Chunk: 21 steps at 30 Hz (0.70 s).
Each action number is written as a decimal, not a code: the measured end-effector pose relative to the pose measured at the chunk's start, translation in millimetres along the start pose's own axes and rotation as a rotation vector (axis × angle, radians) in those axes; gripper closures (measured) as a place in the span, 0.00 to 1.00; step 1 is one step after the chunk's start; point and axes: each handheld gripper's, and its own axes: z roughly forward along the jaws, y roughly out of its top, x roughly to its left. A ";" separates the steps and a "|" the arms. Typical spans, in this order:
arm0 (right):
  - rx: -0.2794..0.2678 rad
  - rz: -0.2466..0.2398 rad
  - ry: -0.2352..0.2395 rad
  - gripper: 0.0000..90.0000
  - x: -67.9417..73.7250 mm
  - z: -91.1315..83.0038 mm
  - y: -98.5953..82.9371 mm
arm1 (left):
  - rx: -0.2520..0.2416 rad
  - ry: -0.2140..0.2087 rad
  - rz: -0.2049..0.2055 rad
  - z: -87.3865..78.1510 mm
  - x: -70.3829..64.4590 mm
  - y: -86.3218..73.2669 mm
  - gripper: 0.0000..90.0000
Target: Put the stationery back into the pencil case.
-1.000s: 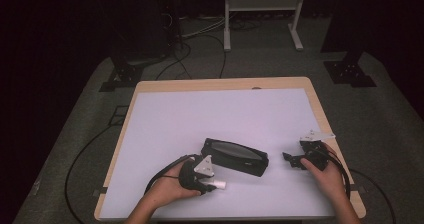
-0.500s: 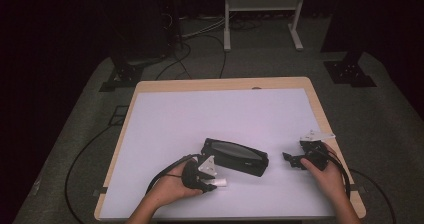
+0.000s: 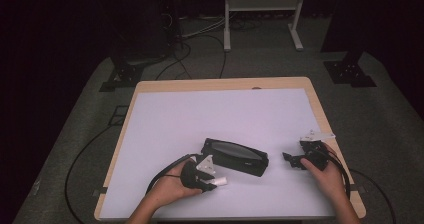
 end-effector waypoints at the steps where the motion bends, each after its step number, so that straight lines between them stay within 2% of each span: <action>1: 0.000 0.000 0.000 0.13 0.0 0.0 0.0 | -0.002 -0.003 -0.002 -0.1 0.3 -0.1 0.77; 10: 0.000 0.000 0.001 0.13 -0.1 0.0 0.0 | -0.024 -0.024 -0.014 -5.1 1.5 -0.8 0.77; 14: 0.000 0.000 0.001 0.13 -0.1 0.0 0.0 | -0.051 -0.026 -0.027 -11.1 1.6 -1.8 0.77; 21: 0.000 0.000 0.000 0.13 0.0 0.0 0.0 | -0.073 -0.023 -0.024 -20.4 1.4 -1.3 0.77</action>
